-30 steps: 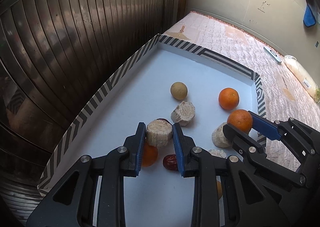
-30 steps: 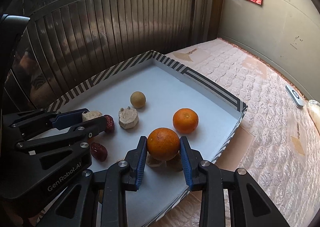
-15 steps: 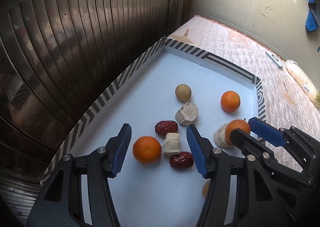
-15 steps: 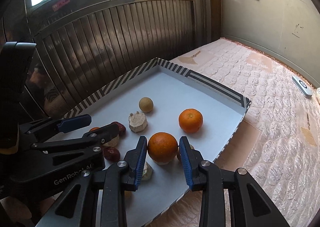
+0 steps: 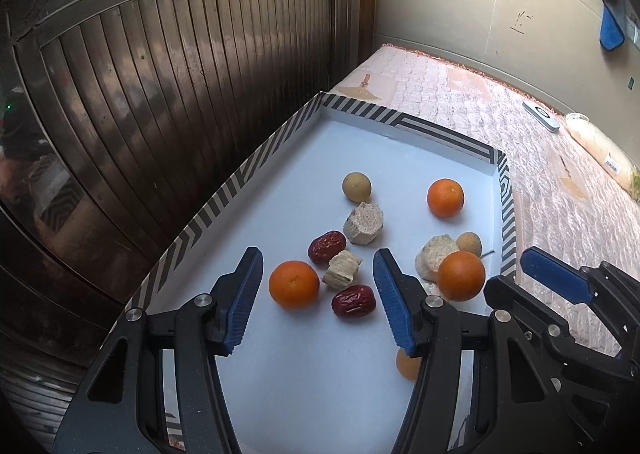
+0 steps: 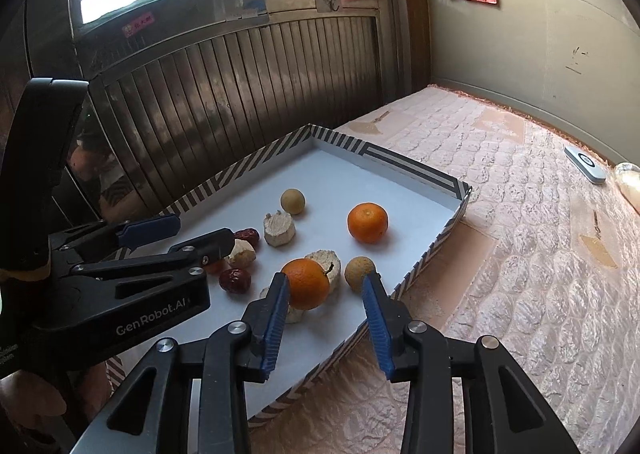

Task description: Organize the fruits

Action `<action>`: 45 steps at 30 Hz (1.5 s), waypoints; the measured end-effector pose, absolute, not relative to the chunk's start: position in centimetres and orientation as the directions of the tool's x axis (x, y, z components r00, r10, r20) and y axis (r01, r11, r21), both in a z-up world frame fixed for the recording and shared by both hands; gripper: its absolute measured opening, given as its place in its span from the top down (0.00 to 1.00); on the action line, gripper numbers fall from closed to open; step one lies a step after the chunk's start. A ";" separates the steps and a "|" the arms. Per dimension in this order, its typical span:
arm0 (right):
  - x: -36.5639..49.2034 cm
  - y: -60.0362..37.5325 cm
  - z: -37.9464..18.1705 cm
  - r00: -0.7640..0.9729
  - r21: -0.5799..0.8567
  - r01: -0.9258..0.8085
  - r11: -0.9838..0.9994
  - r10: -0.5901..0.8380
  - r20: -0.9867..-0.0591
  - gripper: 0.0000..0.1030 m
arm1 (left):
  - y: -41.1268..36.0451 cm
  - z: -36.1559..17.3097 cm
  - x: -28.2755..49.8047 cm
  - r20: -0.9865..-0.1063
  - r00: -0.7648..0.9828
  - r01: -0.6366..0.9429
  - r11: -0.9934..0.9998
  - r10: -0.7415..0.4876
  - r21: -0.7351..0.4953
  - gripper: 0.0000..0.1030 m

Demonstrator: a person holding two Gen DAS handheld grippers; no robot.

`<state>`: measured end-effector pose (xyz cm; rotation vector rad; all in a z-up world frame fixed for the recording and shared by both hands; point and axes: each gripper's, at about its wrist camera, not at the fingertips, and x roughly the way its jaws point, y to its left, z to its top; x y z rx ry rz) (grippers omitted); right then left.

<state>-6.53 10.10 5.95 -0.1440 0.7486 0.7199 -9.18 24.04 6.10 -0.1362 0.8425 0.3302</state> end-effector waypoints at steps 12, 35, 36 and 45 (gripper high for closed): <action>-8.1 9.4 6.1 0.572 0.075 -0.598 0.798 0.491 -0.657 0.60 | 23.2 6.8 -10.3 -0.730 0.639 -0.342 0.940 0.243 0.013 0.44; -8.4 9.1 6.3 0.626 0.064 -0.522 0.851 0.433 -0.648 0.54 | 22.4 7.3 -11.4 -0.714 0.655 -0.346 0.938 0.249 0.010 0.44; -8.4 9.1 6.3 0.626 0.066 -0.522 0.851 0.434 -0.648 0.53 | 22.4 7.4 -11.4 -0.713 0.656 -0.346 0.938 0.248 0.009 0.44; -8.3 9.1 6.3 0.628 0.062 -0.516 0.854 0.426 -0.651 0.53 | 22.6 7.7 -11.9 -0.698 0.670 -0.353 0.935 0.252 -0.002 0.36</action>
